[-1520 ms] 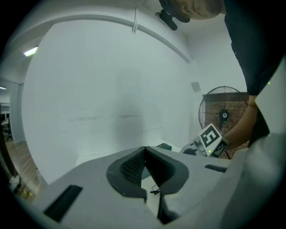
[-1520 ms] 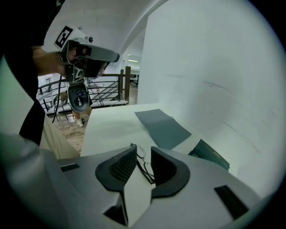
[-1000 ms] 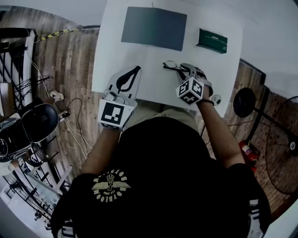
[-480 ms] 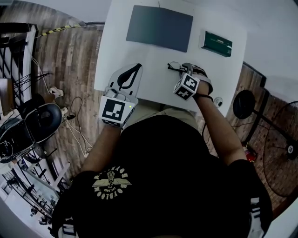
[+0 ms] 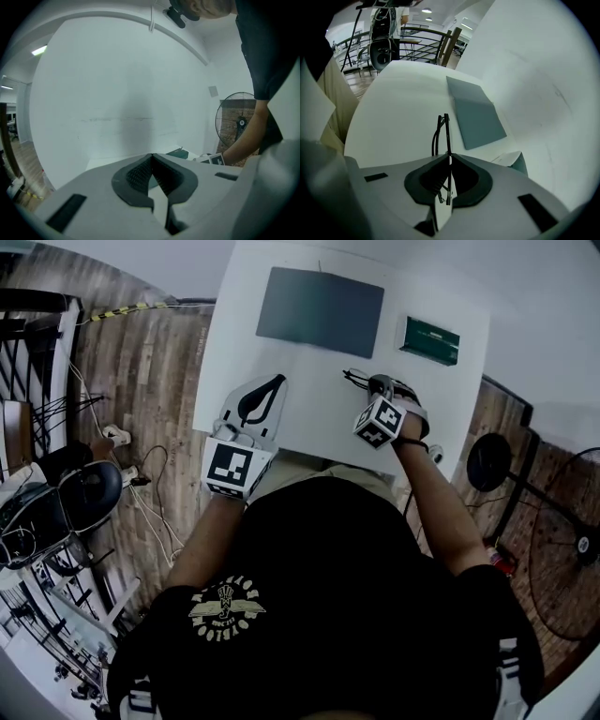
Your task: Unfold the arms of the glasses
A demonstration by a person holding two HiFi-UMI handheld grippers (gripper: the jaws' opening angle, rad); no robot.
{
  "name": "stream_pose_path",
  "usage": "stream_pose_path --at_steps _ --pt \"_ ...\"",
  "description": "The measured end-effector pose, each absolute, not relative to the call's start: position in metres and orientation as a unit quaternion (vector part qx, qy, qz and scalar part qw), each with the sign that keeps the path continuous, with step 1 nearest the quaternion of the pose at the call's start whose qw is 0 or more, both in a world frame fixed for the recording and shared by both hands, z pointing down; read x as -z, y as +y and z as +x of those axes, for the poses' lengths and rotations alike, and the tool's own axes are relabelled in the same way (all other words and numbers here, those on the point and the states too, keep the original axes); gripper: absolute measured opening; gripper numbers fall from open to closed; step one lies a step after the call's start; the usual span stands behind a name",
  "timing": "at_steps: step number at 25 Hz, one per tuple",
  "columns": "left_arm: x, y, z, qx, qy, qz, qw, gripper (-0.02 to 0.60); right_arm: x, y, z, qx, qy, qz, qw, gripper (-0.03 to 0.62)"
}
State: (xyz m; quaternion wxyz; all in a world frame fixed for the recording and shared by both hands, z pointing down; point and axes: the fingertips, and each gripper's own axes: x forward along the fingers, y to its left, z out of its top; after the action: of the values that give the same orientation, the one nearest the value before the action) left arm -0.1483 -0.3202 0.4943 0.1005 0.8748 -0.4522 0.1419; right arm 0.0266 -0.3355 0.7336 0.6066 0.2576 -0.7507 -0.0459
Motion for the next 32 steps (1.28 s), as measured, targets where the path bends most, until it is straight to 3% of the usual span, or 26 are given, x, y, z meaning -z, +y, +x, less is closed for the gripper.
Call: stream_pose_path --at_steps 11,19,32 --pt "-0.476 -0.303 -0.111 -0.133 -0.412 0.897 0.092 0.008 -0.666 -0.331 0.045 -0.072 -0.81 0.355 0.461 0.017" --pt "-0.475 -0.275 -0.088 -0.138 -0.379 0.909 0.105 0.008 -0.622 -0.31 0.05 -0.204 -0.849 0.392 0.291 0.017" --pt "-0.455 -0.241 -0.031 -0.104 -0.304 0.934 0.156 0.065 -0.488 -0.266 0.035 -0.182 -0.913 0.353 0.094 0.017"
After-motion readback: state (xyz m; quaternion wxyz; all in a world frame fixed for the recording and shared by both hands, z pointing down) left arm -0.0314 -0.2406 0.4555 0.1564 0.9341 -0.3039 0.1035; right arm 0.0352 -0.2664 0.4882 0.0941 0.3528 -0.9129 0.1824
